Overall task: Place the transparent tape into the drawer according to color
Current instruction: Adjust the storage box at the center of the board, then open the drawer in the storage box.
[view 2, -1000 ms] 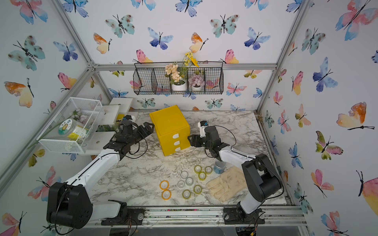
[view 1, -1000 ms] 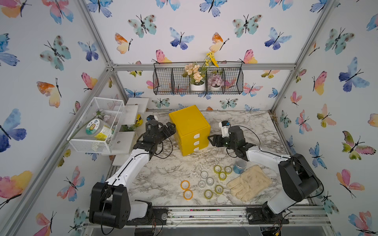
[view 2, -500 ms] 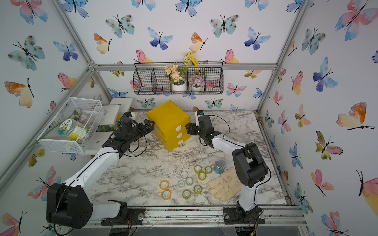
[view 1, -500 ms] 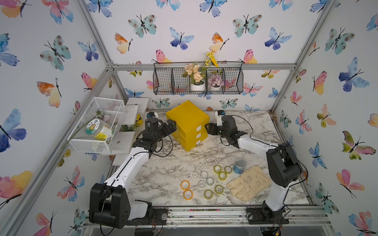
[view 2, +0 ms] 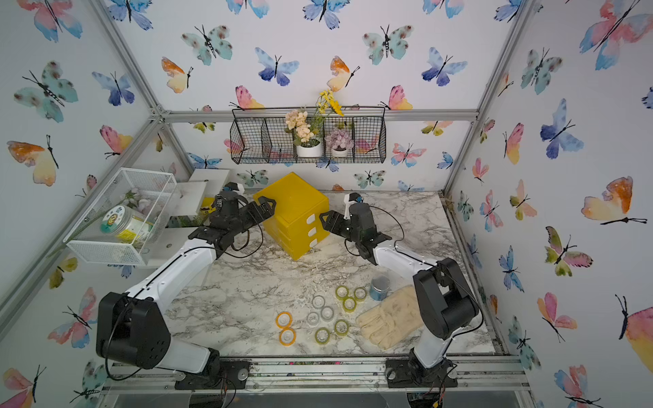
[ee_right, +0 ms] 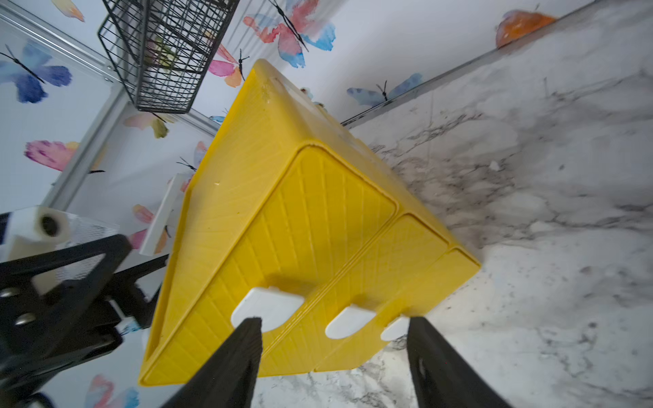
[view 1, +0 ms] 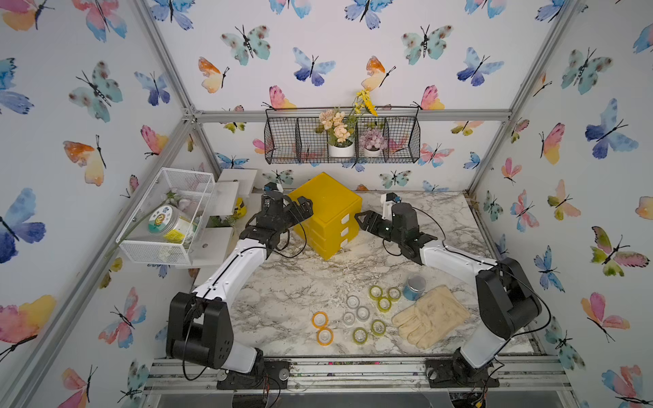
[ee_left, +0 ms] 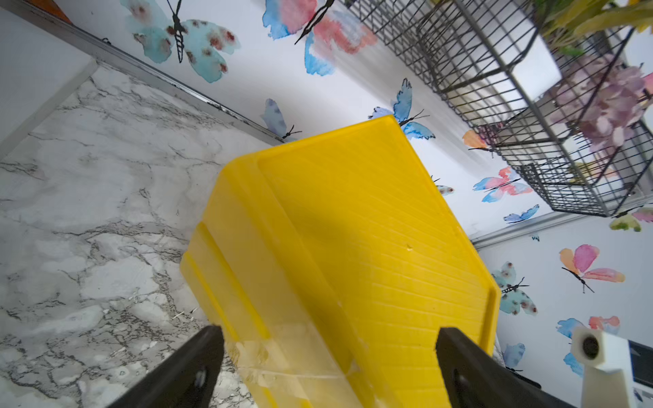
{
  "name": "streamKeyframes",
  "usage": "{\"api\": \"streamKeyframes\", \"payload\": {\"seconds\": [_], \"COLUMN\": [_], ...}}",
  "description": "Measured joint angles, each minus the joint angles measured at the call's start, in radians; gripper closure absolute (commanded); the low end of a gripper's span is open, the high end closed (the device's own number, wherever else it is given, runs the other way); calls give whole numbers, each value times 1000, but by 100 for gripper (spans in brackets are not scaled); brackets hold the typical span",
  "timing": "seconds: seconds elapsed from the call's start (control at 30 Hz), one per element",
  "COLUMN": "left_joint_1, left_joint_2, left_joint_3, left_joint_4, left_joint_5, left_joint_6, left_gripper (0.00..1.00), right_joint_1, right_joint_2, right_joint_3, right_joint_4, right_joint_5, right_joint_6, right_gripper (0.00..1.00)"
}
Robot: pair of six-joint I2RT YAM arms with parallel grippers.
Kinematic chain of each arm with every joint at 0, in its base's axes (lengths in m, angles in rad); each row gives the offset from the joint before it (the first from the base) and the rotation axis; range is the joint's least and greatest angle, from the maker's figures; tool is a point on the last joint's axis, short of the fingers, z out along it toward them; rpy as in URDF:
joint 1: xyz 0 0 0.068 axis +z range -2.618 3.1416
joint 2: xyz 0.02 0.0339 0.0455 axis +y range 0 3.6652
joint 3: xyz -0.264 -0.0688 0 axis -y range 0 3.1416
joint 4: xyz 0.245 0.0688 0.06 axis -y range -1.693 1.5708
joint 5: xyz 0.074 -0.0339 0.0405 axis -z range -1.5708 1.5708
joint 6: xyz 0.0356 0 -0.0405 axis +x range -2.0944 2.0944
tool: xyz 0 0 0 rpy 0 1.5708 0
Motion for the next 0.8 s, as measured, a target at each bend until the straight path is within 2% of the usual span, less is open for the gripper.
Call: {"api": "streamKeyframes", "payload": {"seconds": [0.17,0.33,0.53,0.8], "left_joint_1": [0,0,0,0], "left_joint_2": [11,14,23,26], "left_joint_3": [-26,-33,-39,-40], "left_joint_4": [24,39,48,49], "left_joint_5": [12,23,26,29], "left_joint_6": [-2,-3,-6,-6], "left_gripper": [4,4,6,13], "right_joint_1": [18,26,30,32], "right_joint_2": [-5,7,72,102], "right_joint_3": [-120,-120,-90,-81], "right_joint_4": [166,306,414,425], "right_joint_5": [-49,-76,-94,-94], "right_joint_6": [174,279,360,419], "right_gripper": [30,31,33,34]}}
